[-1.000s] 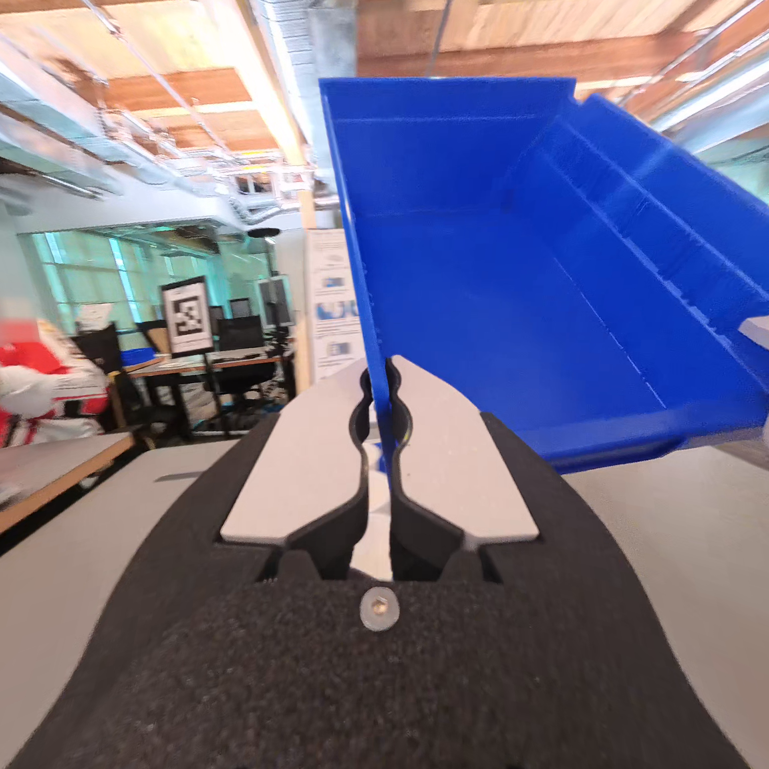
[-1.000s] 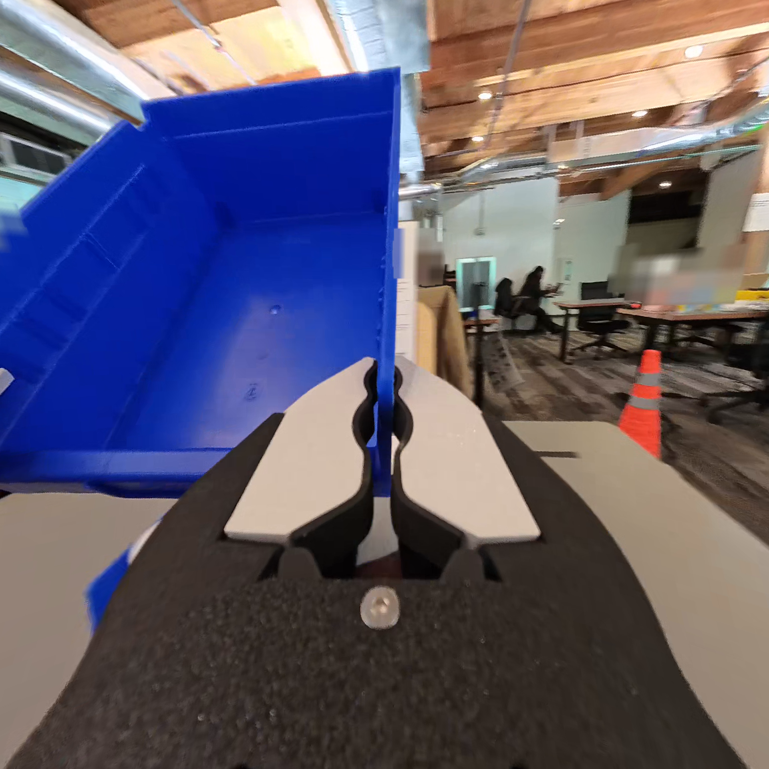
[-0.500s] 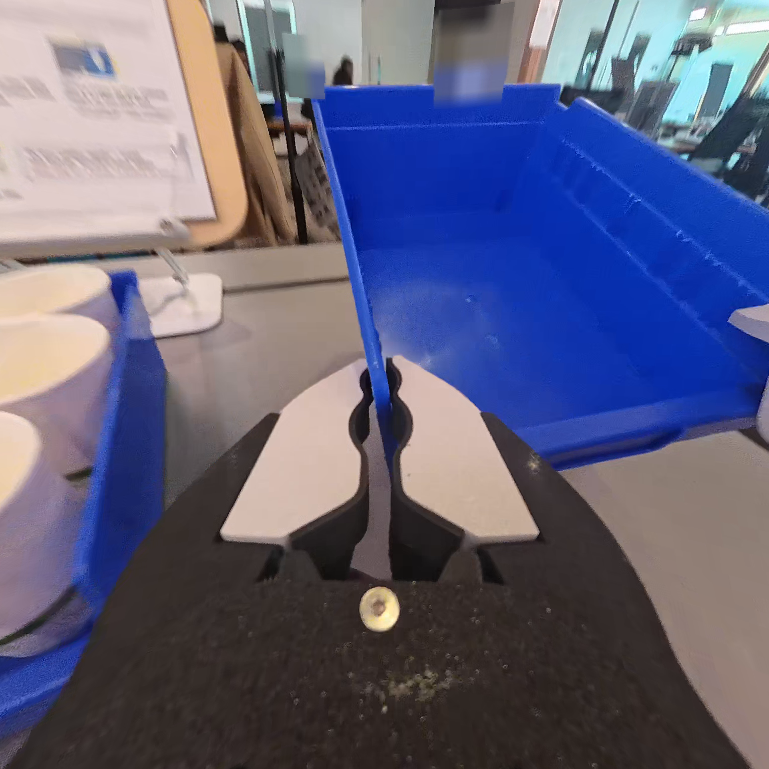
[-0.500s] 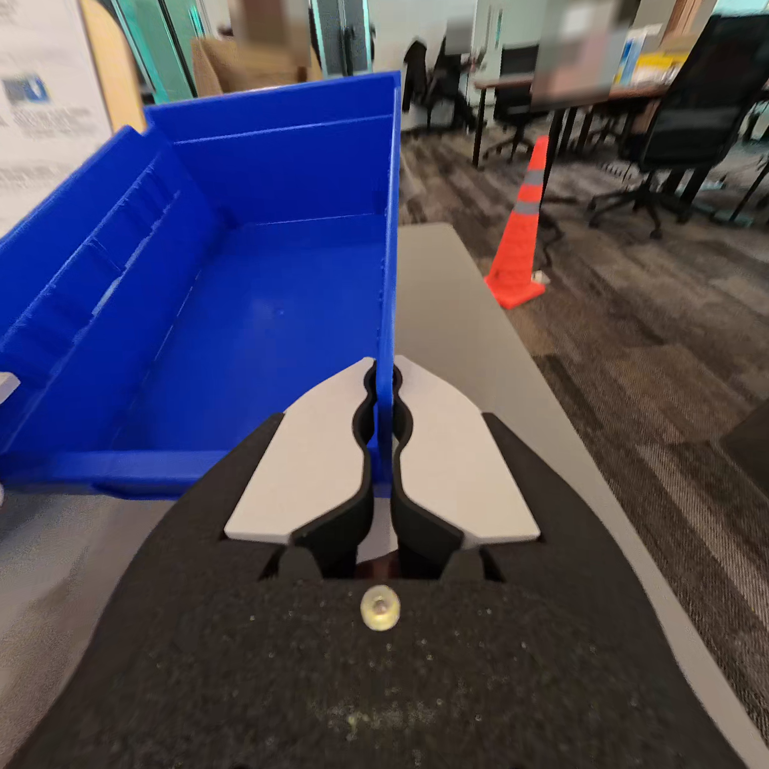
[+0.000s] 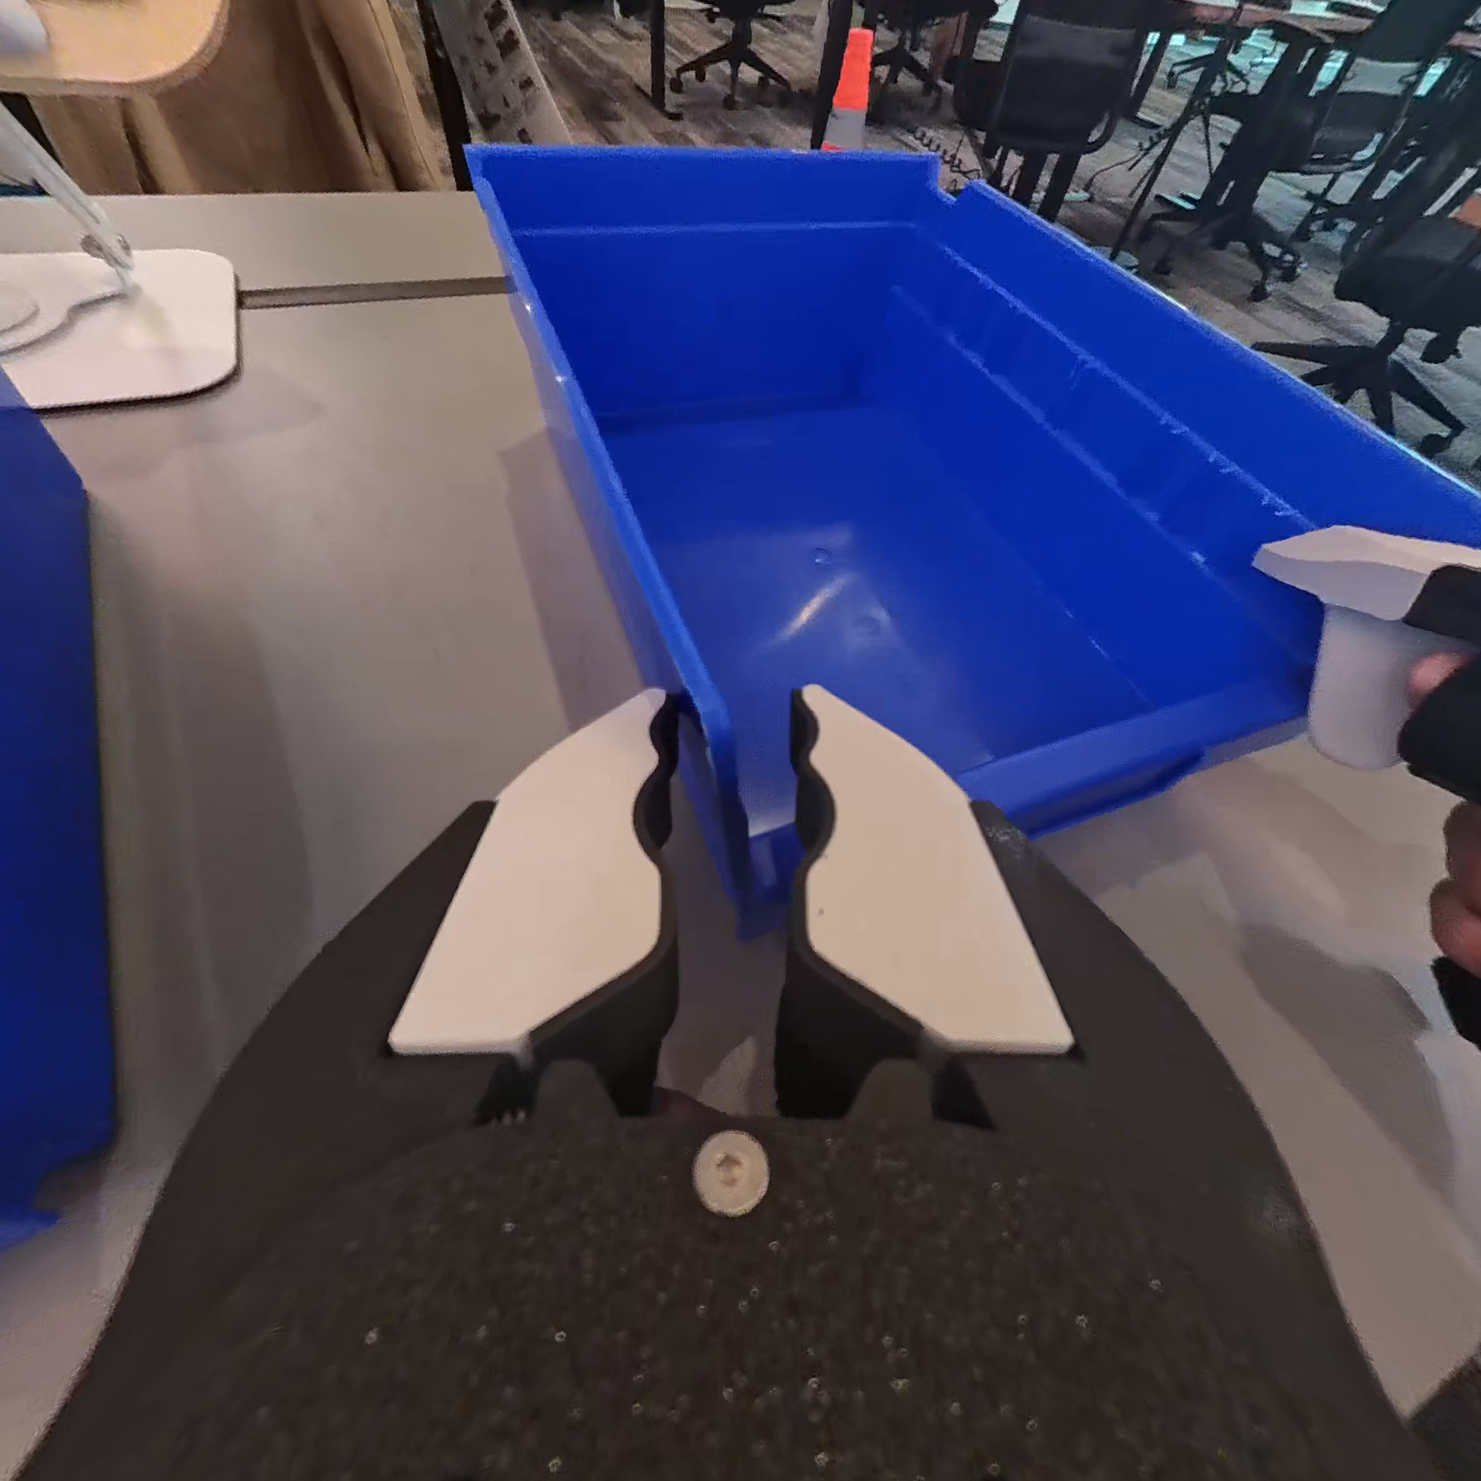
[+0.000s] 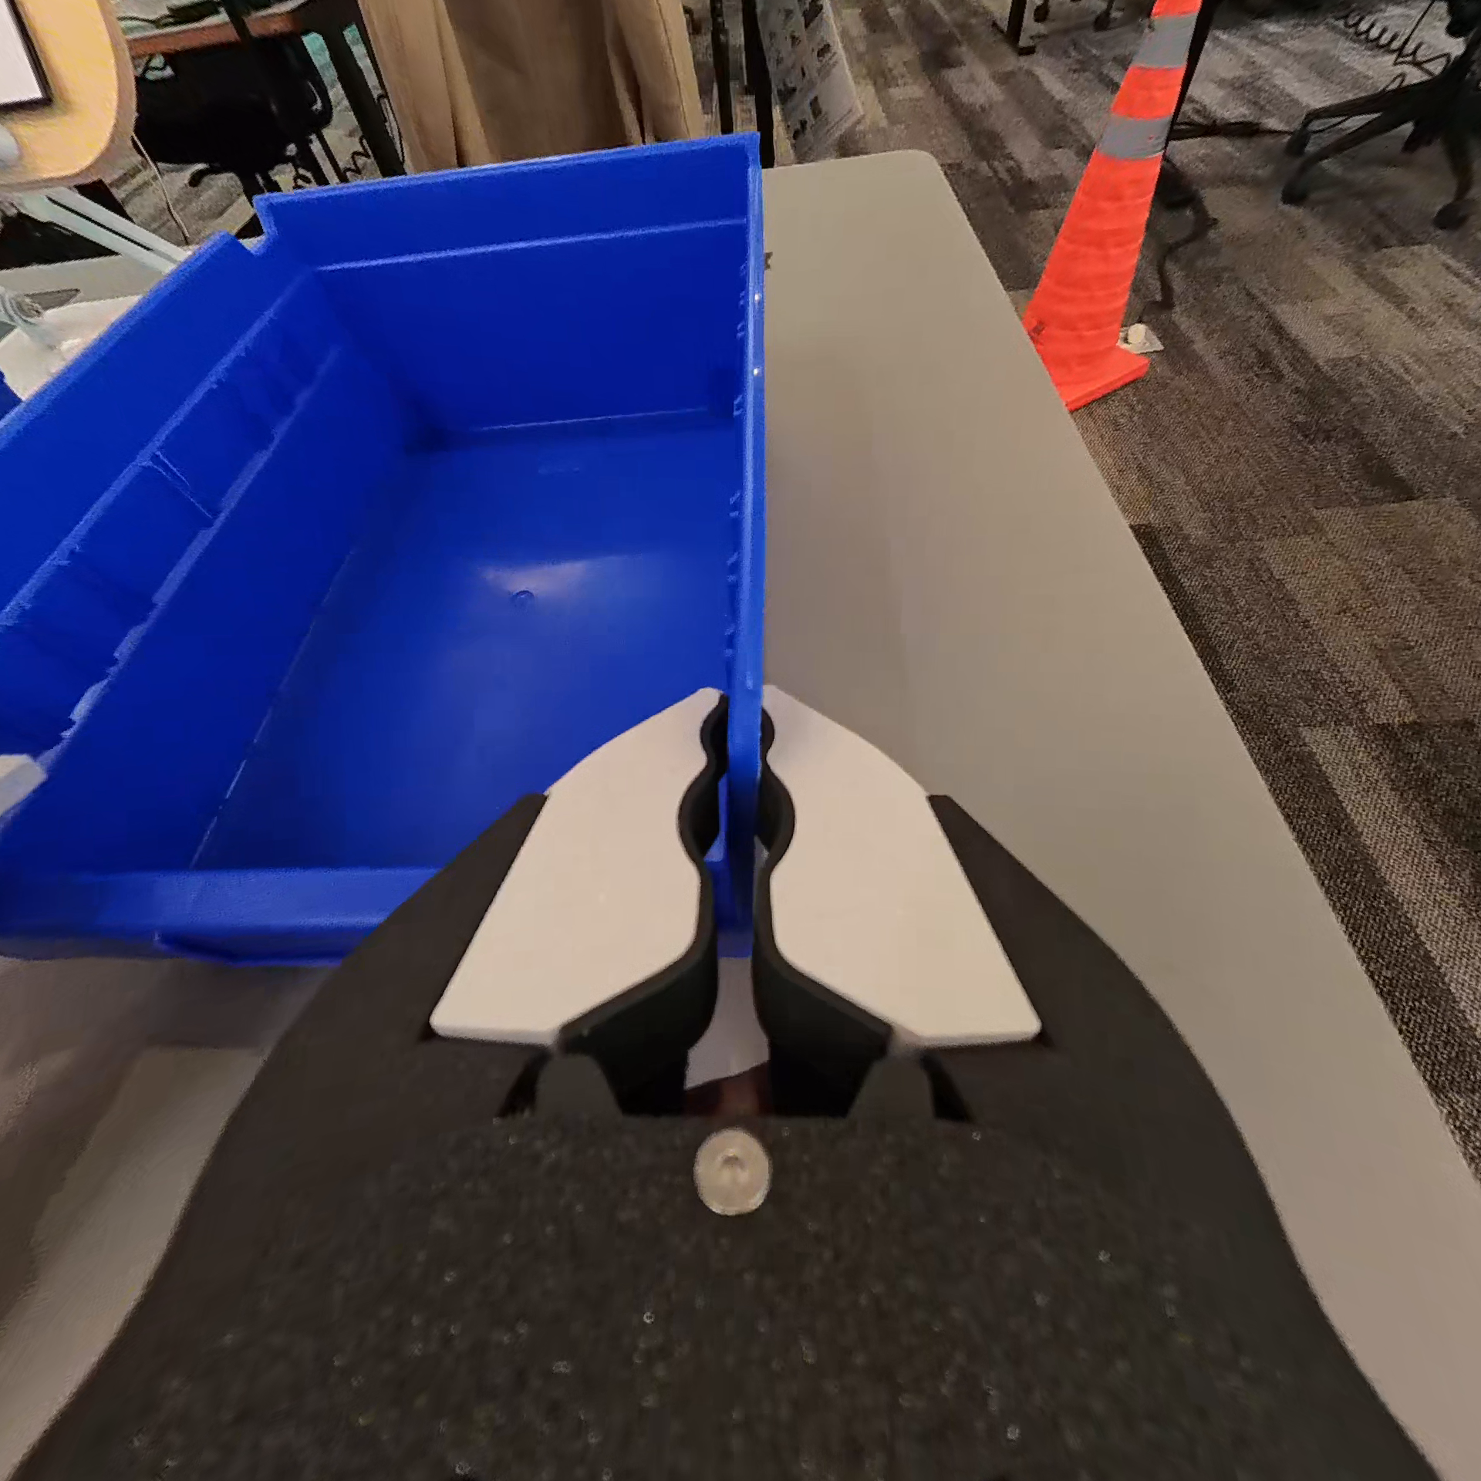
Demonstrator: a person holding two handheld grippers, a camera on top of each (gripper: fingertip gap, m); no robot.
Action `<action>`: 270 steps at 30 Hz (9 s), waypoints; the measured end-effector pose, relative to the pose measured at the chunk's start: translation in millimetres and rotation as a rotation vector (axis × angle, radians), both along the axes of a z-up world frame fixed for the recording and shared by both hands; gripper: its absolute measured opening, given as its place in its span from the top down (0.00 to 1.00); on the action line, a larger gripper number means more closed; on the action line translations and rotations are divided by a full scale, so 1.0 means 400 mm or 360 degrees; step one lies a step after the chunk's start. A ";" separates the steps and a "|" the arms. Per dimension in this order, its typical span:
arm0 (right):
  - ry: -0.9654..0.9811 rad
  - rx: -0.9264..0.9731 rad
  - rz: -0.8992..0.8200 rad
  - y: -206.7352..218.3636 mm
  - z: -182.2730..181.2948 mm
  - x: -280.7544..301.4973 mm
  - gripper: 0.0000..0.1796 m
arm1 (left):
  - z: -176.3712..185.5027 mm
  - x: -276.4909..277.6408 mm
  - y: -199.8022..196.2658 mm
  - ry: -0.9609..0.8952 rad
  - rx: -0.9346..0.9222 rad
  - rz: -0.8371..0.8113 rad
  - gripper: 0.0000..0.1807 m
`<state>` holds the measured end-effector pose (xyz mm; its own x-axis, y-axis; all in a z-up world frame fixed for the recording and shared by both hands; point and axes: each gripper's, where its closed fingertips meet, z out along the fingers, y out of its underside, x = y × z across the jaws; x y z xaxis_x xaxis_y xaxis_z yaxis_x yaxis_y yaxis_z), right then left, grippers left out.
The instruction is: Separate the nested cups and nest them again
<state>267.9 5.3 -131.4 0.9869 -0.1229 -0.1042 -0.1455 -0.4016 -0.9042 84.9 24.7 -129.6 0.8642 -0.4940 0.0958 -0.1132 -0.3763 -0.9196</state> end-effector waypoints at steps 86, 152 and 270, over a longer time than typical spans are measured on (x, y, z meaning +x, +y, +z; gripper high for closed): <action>-0.0354 0.0279 0.1043 -0.123 0.052 -0.772 0.74 | 0.135 -0.994 -0.151 -0.0304 0.0244 0.0405 0.71; -0.0374 0.0550 0.1870 -0.177 0.319 -0.806 0.69 | 0.323 -0.804 -0.131 0.0125 0.0193 -0.1223 0.57; 0.0080 0.0129 0.1151 -0.203 0.006 -0.707 0.61 | 0.058 -1.398 0.231 0.0057 0.0085 0.0937 0.53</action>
